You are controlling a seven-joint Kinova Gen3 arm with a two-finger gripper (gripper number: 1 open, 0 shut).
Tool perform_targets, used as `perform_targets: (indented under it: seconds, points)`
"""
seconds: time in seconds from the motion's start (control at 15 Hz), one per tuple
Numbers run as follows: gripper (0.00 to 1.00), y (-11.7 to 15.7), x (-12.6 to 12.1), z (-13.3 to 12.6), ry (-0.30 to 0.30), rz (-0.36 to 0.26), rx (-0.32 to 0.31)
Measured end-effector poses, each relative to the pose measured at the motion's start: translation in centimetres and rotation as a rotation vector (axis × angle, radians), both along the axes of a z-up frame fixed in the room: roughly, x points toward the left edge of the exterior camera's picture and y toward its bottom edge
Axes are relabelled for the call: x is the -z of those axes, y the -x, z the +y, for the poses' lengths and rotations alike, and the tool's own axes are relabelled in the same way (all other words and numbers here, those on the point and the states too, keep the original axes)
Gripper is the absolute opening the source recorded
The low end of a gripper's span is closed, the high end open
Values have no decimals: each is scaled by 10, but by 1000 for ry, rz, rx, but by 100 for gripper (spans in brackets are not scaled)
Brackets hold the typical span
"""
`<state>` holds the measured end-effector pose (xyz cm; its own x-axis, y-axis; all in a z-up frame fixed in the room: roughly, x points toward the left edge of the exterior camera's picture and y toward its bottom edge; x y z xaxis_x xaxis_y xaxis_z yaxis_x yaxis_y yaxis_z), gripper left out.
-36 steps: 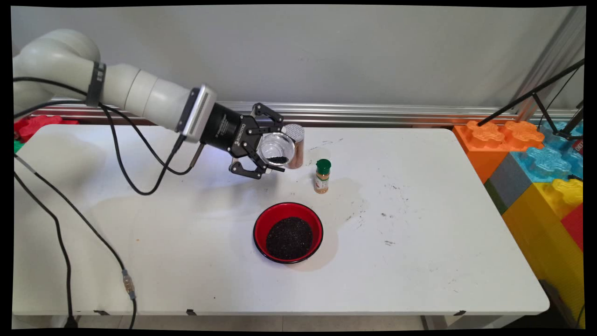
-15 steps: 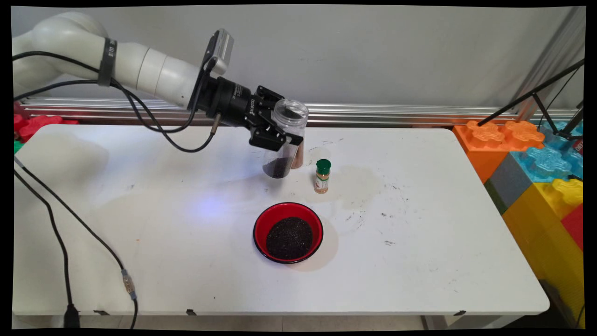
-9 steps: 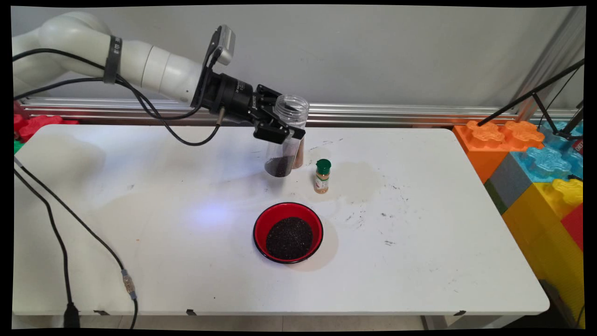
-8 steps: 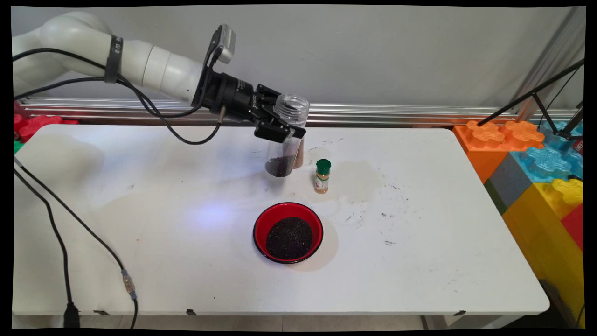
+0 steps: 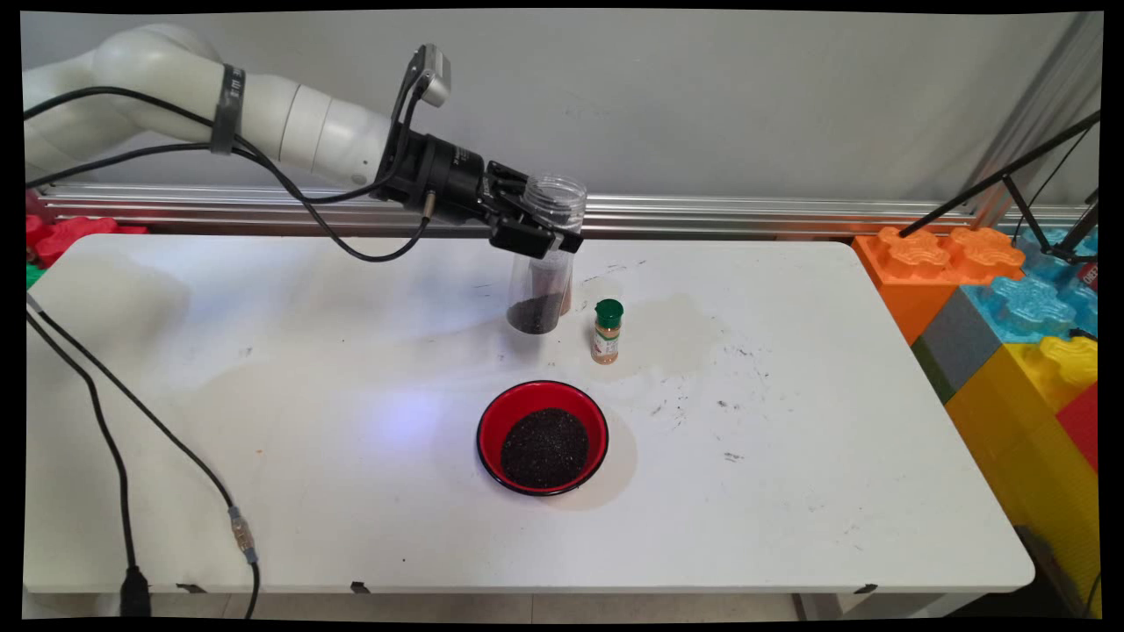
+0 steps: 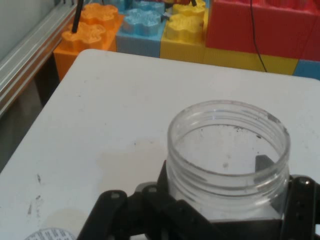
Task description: Pour the black seasoning powder in the red bowl
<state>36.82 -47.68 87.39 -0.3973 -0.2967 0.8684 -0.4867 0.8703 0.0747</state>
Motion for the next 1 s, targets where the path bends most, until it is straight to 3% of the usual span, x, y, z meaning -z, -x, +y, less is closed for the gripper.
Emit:
perform_targets:
  seconds: [0.53,1.0]
  points:
    - [0,-1,2,-3,13,62,10]
    - [0,-13,27,1,71,105,53]
